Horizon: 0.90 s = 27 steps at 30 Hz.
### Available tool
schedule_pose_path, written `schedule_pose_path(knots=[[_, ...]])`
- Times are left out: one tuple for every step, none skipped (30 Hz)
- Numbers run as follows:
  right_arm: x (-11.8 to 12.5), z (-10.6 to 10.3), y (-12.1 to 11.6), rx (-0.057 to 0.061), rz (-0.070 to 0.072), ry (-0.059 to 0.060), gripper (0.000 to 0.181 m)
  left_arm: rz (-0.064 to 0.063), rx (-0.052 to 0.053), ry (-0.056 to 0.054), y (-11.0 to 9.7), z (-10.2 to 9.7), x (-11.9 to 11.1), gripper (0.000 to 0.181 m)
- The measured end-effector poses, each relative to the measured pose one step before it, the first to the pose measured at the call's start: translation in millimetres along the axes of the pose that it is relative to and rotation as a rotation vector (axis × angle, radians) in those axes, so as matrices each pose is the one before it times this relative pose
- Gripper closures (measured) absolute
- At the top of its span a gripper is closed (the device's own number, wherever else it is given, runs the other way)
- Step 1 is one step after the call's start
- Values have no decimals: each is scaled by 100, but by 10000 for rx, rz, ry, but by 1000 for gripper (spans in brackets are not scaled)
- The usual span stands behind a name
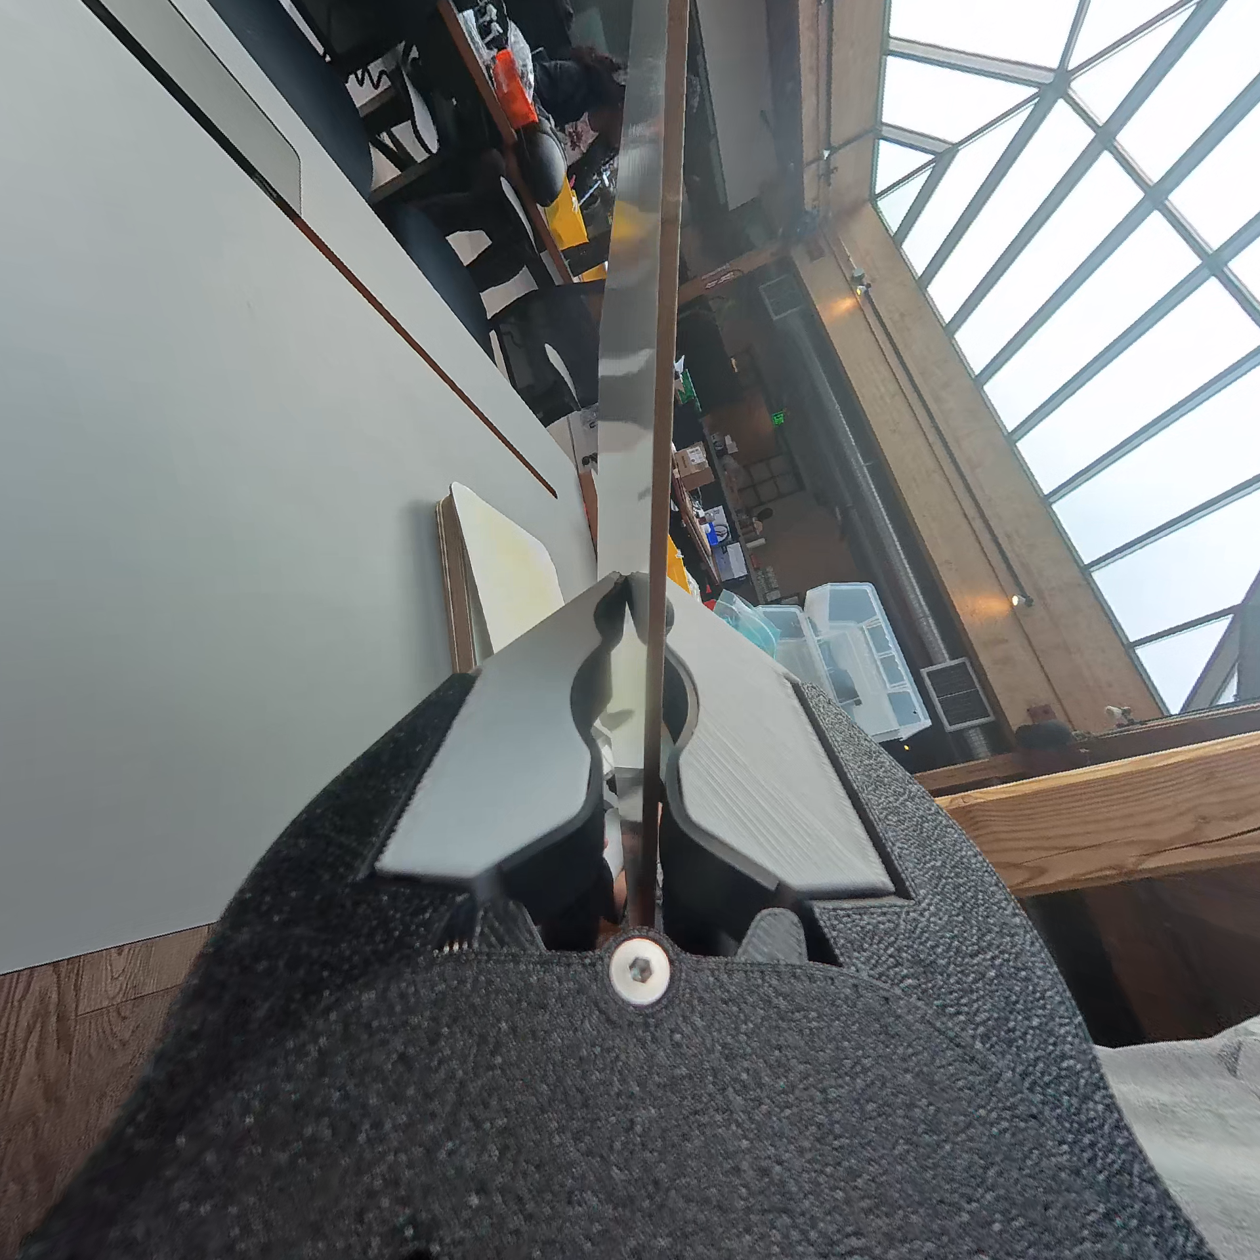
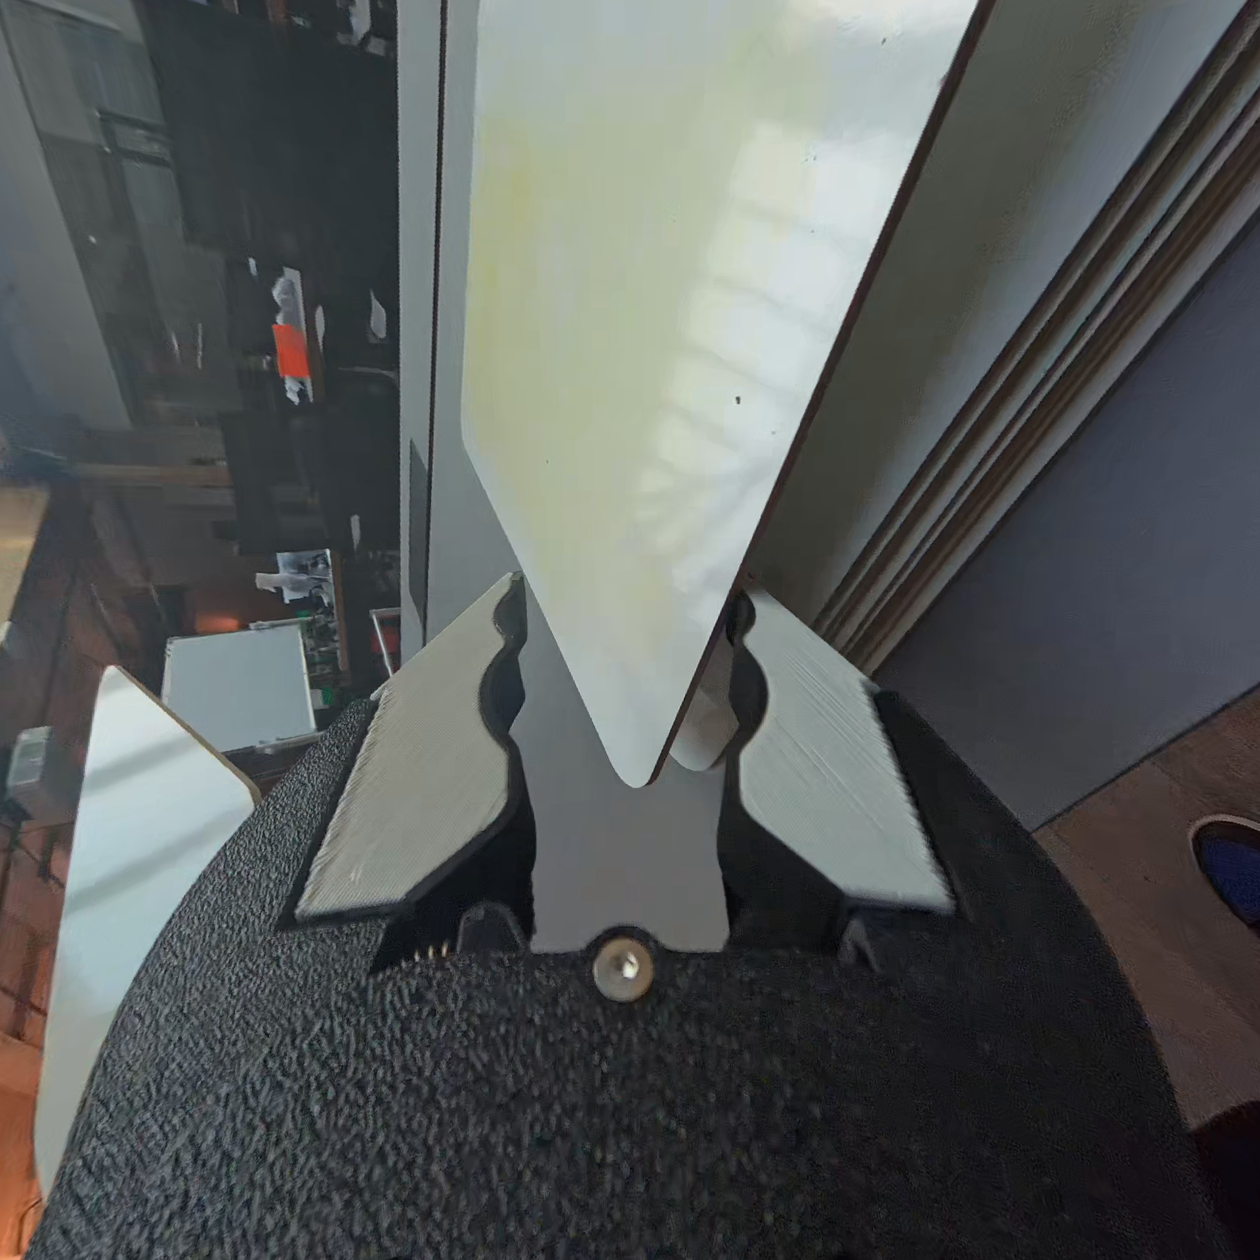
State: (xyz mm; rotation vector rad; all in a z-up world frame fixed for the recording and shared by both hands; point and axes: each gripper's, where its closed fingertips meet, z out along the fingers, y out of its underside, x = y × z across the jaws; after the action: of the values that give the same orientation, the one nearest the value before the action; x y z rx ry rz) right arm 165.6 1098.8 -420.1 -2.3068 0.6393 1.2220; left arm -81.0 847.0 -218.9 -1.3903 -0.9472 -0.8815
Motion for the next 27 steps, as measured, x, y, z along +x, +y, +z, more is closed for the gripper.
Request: schedule_pose_path(knots=[[495, -384, 525, -232, -403, 418, 116, -62, -49, 50, -133, 21, -208, 178], [314, -470, 353, -103, -461, 302, 115, -50, -50, 63, -163, 46, -175, 179], [269, -436, 408, -146, -370, 290, 110, -45, -50, 65, -178, 73, -168, 178], [137, -337, 621, -283, -132, 141, 100, -44, -60, 73, -157, 93, -153, 179], [-100, -259, 653, -295, 83, -124, 94, -38, -76, 77, -112, 149, -163, 178], [-82, -266, 650, -301, -3, -146, 92, -34, -92, 76, -66, 184, -156, 179], [-49, -166, 554, -233, -208, -72, 88, -38, -96, 75, -30, 217, -131, 179], [-143, -5, 684, -318, -162, -128, 86, -41, -90, 72, -13, 249, -102, 179], [-411, 127, 513, -224, 148, -323, 85, -32, -98, 64, 30, 253, -76, 179], [-321, 214, 189, -94, 300, -233, 85, -14, -104, 61, 58, 259, -42, 179], [-104, 266, -108, 0, 276, -45, 84, -13, -97, 69, 68, 245, 18, 179], [-141, 287, -461, 160, 374, -112, 84, -14, -86, 75, 82, 235, 57, 179], [-419, 335, -483, 126, 550, -371, 84, -15, -72, 75, 91, 217, 67, 179], [-504, 344, -104, -126, 676, -507, 83, -31, -52, 65, 94, 205, 66, 179], [43, 57, -69, -127, 317, -89, 85, -37, -49, 55, 101, 187, 59, 179], [157, -163, -73, -61, -50, 32, 85, -17, -55, 46, 118, 174, 33, 179], [244, -374, -23, 6, -128, 81, 85, -18, -54, 37, 124, 165, 3, 179], [189, -518, 106, 7, -142, 38, 85, -33, -48, 32, 117, 146, -57, 179], [182, -623, 119, 39, -221, 65, 85, -24, -56, 26, 159, 144, -72, 179], [36, -703, 60, 84, -341, 38, 86, -20, -69, 22, 179, 164, -101, 179], [-286, -677, 70, 82, -349, -100, 87, -42, -69, 25, 198, 194, -128, 179], [-721, -600, 105, 55, -276, -319, 89, -71, -62, 35, 218, 221, -138, 179], [-1293, -488, 226, -24, -171, -604, 91, -73, -58, 43, 241, 248, -137, 178], [-1359, -314, 415, -147, -155, -539, 92, -66, -54, 49, 278, 288, -133, 179], [-1525, -148, 573, -217, -271, -557, 95, -85, -39, 54, 309, 348, -121, 179], [-1911, -7, 701, -289, -167, -748, 95, -110, -24, 57, 327, 406, -101, 179], [-2082, 137, 602, -219, 49, -799, 95, -129, -10, 56, 371, 470, -77, 179]])
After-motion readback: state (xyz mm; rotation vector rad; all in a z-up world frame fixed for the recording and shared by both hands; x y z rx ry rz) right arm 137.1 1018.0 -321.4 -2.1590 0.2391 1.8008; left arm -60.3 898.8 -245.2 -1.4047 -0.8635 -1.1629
